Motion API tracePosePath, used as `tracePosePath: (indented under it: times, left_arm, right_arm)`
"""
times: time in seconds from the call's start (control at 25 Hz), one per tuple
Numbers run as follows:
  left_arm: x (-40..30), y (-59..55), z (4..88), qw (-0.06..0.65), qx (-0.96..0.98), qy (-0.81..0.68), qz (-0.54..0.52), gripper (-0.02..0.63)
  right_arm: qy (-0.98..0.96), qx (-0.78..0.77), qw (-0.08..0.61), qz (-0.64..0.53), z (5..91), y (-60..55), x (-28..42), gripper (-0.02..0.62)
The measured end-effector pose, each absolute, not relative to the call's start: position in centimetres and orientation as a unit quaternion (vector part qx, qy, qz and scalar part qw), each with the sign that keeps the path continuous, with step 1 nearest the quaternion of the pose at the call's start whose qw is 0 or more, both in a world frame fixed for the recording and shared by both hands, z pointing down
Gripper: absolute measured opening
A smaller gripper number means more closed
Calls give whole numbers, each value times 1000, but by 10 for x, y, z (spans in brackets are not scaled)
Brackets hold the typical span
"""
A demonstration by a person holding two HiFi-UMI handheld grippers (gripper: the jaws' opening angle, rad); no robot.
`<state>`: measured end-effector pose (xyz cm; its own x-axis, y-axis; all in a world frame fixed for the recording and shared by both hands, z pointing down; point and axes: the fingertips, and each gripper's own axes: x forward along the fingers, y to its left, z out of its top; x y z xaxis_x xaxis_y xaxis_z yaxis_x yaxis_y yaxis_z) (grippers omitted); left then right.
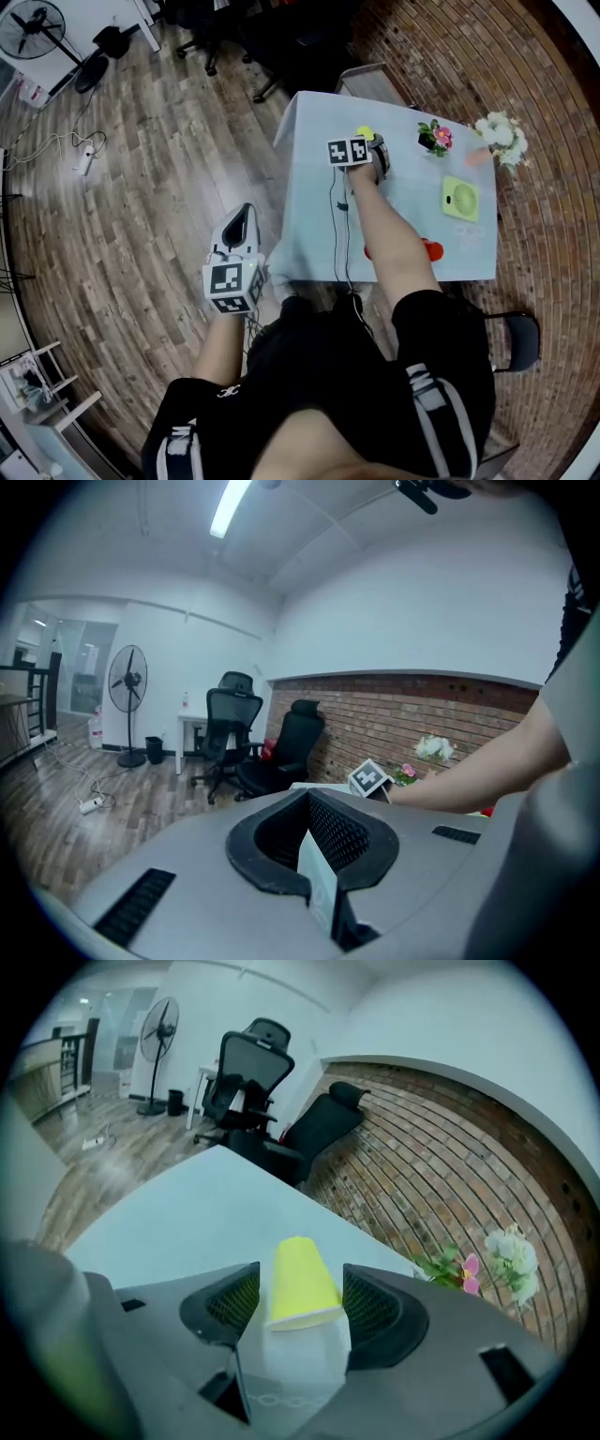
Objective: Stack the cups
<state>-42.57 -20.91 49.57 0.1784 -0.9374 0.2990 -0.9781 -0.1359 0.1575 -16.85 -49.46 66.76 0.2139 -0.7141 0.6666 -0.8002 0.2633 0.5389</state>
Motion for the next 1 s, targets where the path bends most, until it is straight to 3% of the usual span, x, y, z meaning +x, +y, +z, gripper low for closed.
tracePosePath:
  times: [0.28,0.56,0.76,1.0]
  left_arm:
    - [-451,-210,511,172,736,-652,65,2]
    - [-457,-203,503,168,735,-654,60,2]
    - [-445,-199,490,157,742,-650,53,2]
    - [-432,-189,462,130,751,-646,37,2]
  right_arm:
    - [-580,555,597,9,693,-514,-156,276]
    - [-572,554,605,12,686,-505,-157,264]
    - [-604,590,535,7,648,-500,-165,262]
    - [-678,649,344,20,555,-469,-197,261]
